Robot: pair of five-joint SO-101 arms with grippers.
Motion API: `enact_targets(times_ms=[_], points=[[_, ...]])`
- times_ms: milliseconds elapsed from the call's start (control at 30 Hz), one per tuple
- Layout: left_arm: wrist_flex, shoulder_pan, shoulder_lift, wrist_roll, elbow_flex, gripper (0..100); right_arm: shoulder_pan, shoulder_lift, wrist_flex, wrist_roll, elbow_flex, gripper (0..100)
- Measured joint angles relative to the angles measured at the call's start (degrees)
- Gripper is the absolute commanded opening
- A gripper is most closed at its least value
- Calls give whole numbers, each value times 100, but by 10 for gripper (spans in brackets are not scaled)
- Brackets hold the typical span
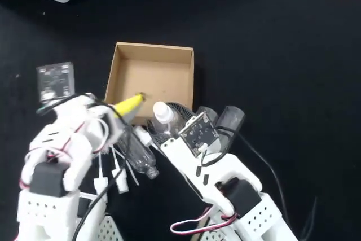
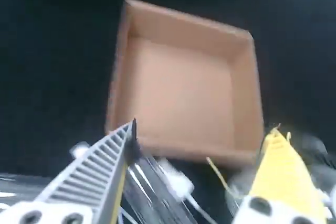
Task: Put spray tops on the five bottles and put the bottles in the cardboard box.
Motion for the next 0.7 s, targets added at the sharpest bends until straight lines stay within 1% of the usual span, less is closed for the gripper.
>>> enact_targets(times_ms=[167, 367, 567, 700], points=[[0, -835, -448, -220, 167, 364, 0, 0, 0, 0, 0, 49], [0, -1618, -985, -229, 897, 364, 0, 0, 0, 0, 0, 49], [0, -2242, -1697, -237, 1626, 364, 0, 0, 0, 0, 0, 49], [0, -2497, -2330, -229, 2277, 364, 0, 0, 0, -9, 0, 49]])
